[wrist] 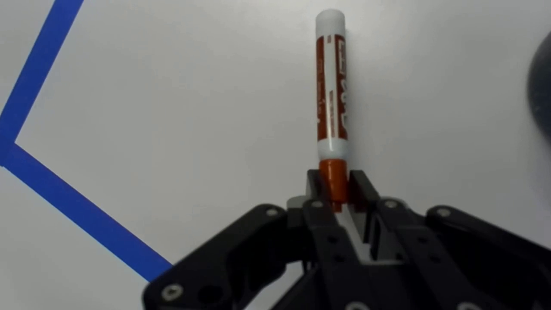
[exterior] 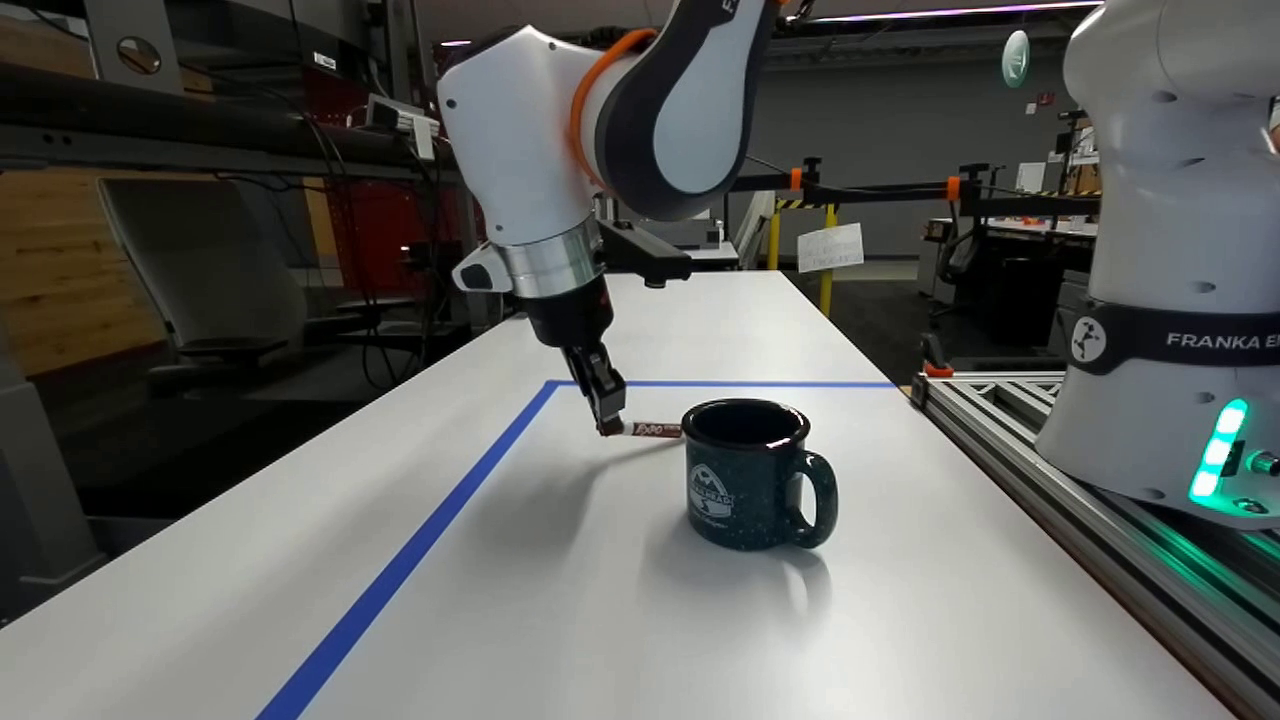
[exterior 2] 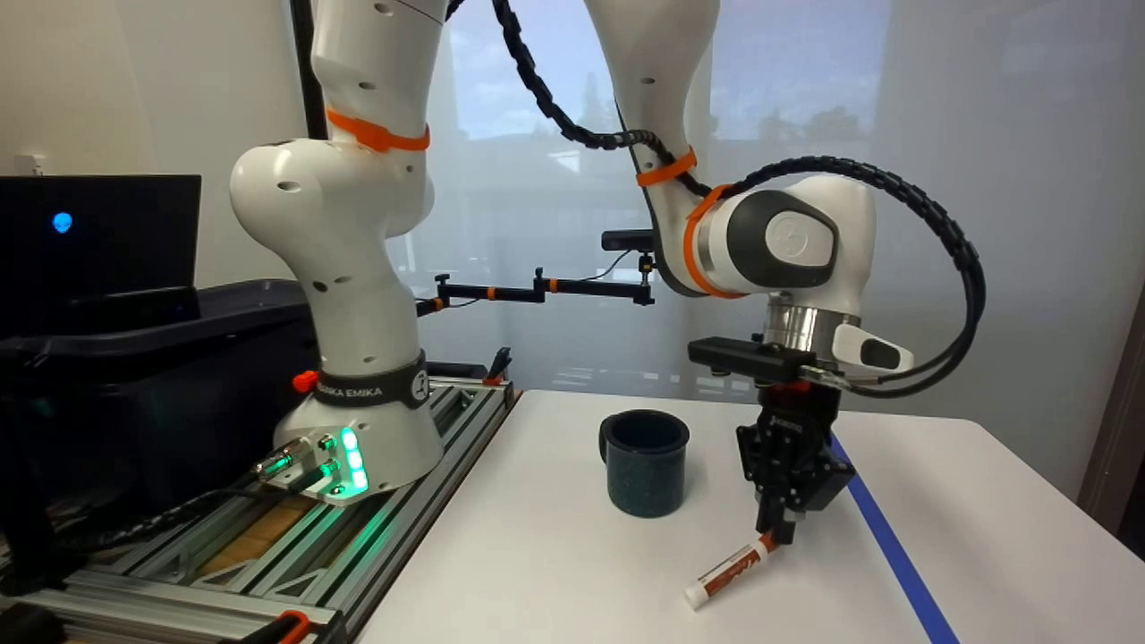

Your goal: Put the marker on the table

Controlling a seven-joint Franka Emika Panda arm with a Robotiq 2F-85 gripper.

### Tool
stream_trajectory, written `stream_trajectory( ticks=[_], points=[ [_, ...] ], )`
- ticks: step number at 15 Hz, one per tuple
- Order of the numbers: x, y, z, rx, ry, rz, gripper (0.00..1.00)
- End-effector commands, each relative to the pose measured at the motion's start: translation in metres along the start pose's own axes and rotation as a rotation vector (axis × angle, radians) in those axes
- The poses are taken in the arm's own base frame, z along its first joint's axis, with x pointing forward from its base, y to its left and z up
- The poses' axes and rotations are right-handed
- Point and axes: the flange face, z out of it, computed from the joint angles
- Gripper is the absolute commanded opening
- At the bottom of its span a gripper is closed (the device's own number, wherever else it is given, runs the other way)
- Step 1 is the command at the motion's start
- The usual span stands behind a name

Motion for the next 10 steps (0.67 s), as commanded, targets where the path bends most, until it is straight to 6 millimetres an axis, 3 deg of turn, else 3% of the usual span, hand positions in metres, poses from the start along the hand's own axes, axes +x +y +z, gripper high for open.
stream_trajectory(
  ticks=[1, 2, 3, 4, 5, 7, 10],
  points=[
    [0.0103, 0.0018, 0.0035, -0.031, -0.003, -0.004, 0.05],
    [0.011, 0.0008, 0.0055, -0.022, -0.015, -0.029, 0.05],
    [0.0108, 0.0003, 0.0041, -0.022, -0.021, -0.04, 0.44],
    [0.0093, -0.0004, -0.0001, -0.021, -0.024, -0.039, 0.45],
    [0.0074, -0.0013, 0.0048, -0.003, -0.009, -0.015, 0.26],
    [0.0078, -0.0022, 0.0045, -0.003, -0.01, -0.019, 0.42],
    [0.0079, -0.0024, 0.0044, -0.004, -0.01, -0.023, 0.45]
  ],
)
